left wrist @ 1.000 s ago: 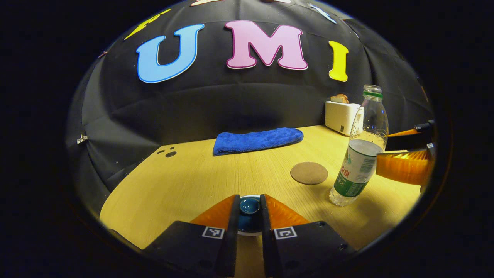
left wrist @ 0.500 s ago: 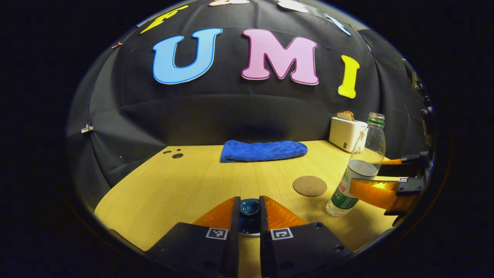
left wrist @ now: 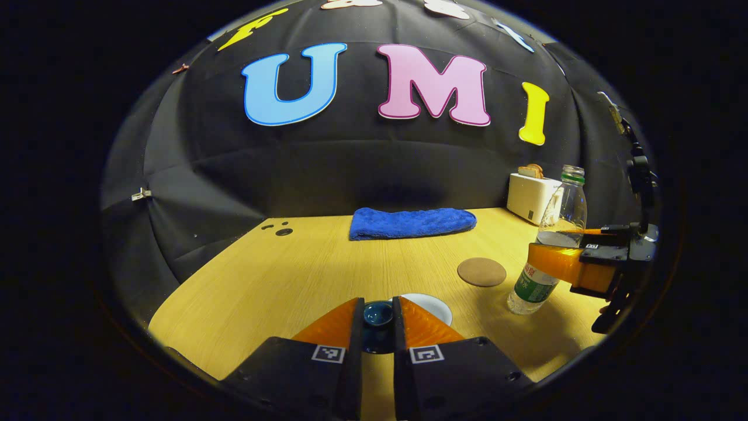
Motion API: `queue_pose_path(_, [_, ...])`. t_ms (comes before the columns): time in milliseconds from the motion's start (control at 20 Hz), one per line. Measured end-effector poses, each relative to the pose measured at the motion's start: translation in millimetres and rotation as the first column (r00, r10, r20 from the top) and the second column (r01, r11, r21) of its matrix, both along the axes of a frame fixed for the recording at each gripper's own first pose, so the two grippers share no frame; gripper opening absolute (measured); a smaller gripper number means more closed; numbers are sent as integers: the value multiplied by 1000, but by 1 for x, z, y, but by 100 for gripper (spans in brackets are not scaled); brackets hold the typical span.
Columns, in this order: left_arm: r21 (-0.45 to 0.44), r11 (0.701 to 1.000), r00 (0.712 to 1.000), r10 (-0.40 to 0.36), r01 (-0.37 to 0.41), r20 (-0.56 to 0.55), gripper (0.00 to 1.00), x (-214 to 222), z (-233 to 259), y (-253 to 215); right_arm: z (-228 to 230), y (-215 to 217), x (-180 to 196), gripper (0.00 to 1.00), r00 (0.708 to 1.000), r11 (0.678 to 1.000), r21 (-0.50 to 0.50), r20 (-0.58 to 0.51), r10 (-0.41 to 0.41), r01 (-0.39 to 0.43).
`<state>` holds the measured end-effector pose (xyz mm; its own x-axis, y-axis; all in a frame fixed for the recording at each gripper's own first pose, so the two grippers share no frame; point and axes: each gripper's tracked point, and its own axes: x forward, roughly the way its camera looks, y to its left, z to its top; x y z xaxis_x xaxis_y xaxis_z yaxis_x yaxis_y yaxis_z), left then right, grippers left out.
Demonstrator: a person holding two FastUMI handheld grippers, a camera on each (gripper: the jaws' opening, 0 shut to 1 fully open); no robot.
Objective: Open the teacup lid with one hand, grasp the water bottle and pour water into the teacup with the other hand; after pouring, place the water bottle on the coaster and then close the teacup lid.
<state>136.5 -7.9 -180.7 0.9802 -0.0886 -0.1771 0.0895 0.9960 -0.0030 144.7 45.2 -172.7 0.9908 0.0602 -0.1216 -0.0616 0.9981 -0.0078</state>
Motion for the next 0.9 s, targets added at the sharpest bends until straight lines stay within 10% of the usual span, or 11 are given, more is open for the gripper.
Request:
queue_pose_path(100, [-1,1000,1000,-1,1,0,26,0,-1,2,1,3,1,79,1000,1000,-11,6,5,-5])
queue_pose_path(600, [-36,998,999,47,-47,23,26,-20,12,34,26,31,2,72,991,961,-243,9,135,-129])
queue_pose_path(900, [-37,994,993,107,-106,39,26,-47,25,79,47,37,16,72,987,814,-570,31,157,-111])
